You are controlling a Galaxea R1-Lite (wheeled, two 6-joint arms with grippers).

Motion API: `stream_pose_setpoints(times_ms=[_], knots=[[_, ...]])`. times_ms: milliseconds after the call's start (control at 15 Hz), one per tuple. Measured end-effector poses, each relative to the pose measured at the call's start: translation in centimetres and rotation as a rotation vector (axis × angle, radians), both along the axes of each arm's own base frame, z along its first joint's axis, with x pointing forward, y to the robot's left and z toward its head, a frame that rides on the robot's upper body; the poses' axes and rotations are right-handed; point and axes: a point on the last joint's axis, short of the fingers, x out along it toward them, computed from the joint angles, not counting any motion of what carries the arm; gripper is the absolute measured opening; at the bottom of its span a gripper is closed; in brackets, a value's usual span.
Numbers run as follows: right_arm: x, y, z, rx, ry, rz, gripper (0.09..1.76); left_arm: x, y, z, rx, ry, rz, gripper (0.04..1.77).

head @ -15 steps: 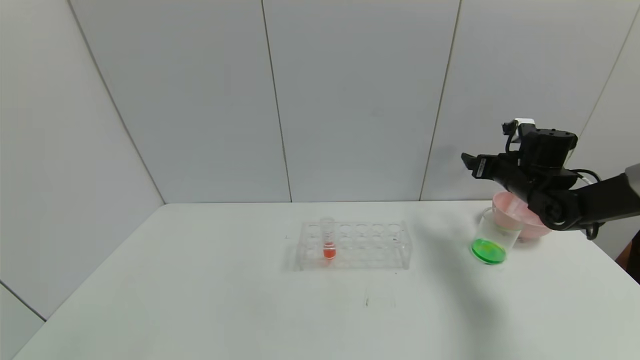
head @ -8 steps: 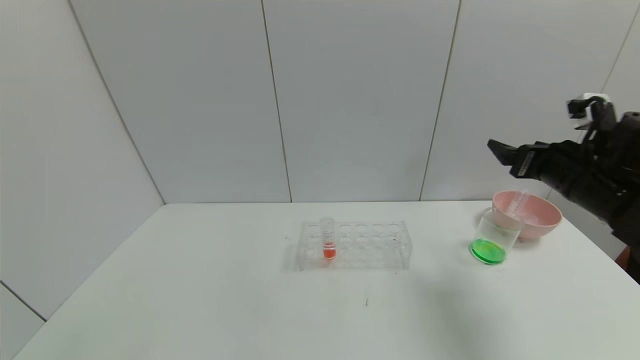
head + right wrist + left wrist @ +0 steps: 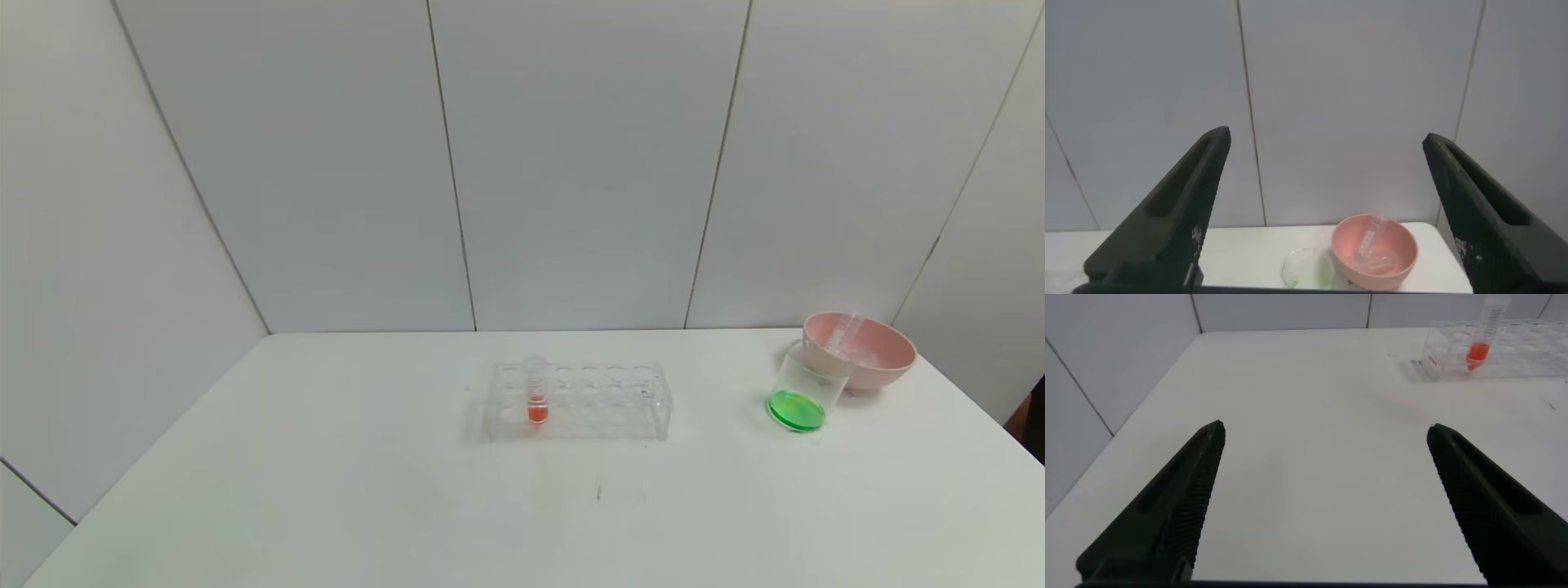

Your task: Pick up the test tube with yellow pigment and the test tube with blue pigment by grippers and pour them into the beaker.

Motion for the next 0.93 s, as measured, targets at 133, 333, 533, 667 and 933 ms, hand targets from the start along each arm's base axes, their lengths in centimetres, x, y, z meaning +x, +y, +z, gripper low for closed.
stream_pose_setpoints(times_ms=[133, 333, 533, 667, 933], knots=[[-4.7, -0.1, -0.2, -0.037, -0.082, -0.023, 1.69, 0.0, 0.0, 0.0, 0.0, 0.0, 0.0, 1.76], [-11.1, 0.2, -1.7, -0.085, -0.117, 0.003, 1.7, 0.0, 0.0, 0.0, 0.0, 0.0, 0.0, 1.76], [-16.9, 0.4, -4.3, -0.105, -0.103, 0.022, 1.7, 0.0, 0.0, 0.0, 0.0, 0.0, 0.0, 1.76], [-19.7, 0.4, -6.5, -0.106, -0.098, 0.021, 1.7, 0.0, 0.0, 0.0, 0.0, 0.0, 0.0, 1.76], [-19.6, 0.4, -11.1, -0.084, -0.045, 0.031, 1.7, 0.0, 0.0, 0.0, 0.0, 0.0, 0.0, 1.76]])
